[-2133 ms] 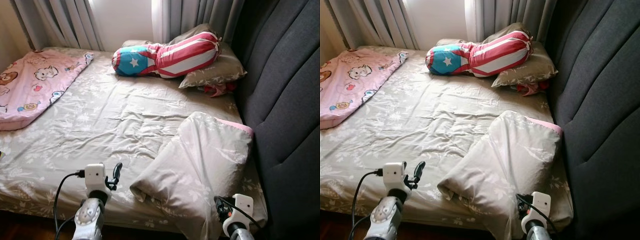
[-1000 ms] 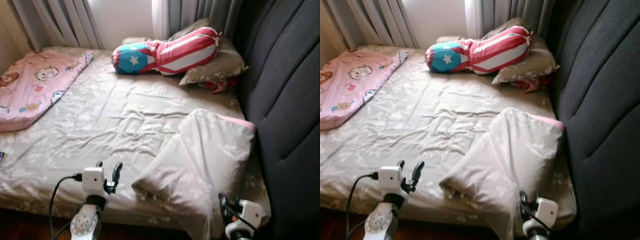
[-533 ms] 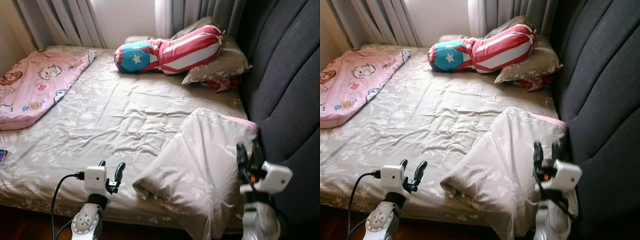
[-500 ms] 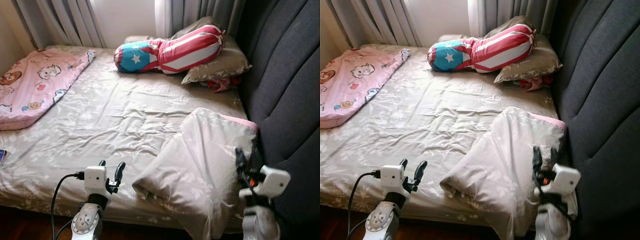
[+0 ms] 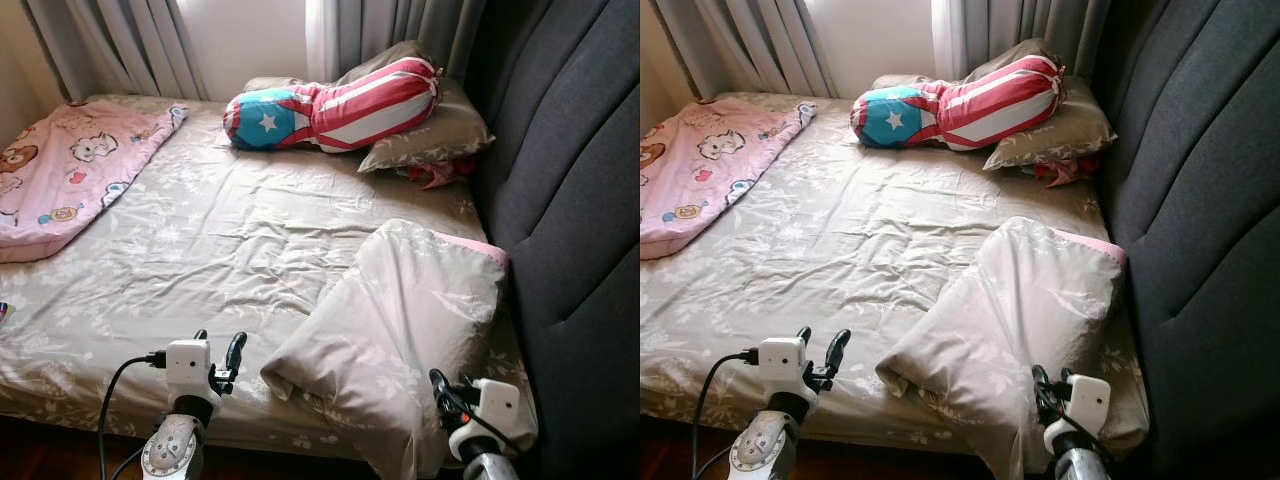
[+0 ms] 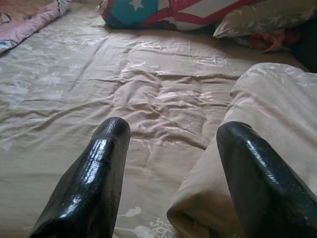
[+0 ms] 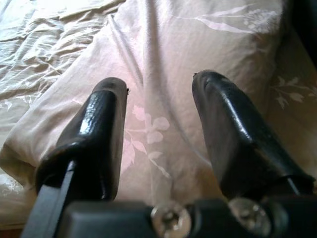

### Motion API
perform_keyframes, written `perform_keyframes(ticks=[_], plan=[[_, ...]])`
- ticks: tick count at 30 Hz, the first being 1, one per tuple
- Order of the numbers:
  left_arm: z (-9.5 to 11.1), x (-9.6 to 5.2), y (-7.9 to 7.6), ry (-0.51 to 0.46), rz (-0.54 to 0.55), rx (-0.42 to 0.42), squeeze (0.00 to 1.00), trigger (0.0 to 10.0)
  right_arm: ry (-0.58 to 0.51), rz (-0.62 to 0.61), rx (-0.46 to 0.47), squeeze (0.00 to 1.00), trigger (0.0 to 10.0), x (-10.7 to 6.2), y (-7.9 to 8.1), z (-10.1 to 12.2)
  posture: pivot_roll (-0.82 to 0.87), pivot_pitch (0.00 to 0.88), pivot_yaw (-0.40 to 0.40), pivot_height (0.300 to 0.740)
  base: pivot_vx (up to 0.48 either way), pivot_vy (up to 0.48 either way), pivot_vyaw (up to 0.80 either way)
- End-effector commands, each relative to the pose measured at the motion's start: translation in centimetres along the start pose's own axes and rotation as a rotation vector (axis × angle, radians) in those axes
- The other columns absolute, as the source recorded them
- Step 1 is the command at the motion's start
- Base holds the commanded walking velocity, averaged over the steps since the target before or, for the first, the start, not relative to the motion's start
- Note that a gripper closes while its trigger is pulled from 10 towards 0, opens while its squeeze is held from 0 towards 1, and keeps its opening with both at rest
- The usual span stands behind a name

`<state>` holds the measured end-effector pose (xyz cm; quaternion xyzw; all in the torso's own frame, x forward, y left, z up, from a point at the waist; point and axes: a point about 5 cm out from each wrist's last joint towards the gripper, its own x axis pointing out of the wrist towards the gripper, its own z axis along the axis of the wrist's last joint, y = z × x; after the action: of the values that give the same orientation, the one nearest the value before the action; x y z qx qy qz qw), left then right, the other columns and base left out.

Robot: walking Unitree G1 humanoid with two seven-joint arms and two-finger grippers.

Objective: Clean up the room

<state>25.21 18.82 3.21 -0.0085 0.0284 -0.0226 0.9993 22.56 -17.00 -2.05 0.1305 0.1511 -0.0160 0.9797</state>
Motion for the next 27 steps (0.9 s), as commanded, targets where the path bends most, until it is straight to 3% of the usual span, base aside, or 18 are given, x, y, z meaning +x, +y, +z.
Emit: perform_keyframes(ticks=[1,7,21,27], plan=[[0.0,0.3,0.3,0.012,0.011,-0.011,0.0,10.0,0.031,0.0,-0.005,0.0,10.0,0.1,0.1,-0.4,-0.01,0.0,-0.037,0.74,0.0,0.0,0.0],[-0.4,-0.1,0.3,0.032,0.009,-0.006,0.0,10.0,0.002,-0.006,0.006,0.0,10.0,0.4,0.2,-0.1,-0.02,0.0,-0.029,0.74,0.139,0.0,0.0],[-0.5,-0.1,-0.4,0.027,-0.01,-0.022,0.0,10.0,0.007,0.01,-0.004,0.0,10.0,0.2,0.6,-0.6,-0.02,0.0,-0.043,0.74,0.404,0.0,0.0],[-0.4,-0.1,-0.6,0.021,-0.024,-0.029,0.0,10.0,0.005,0.009,-0.006,0.0,10.0,0.1,0.6,-0.6,-0.02,0.0,-0.044,0.74,0.0,0.0,0.0]])
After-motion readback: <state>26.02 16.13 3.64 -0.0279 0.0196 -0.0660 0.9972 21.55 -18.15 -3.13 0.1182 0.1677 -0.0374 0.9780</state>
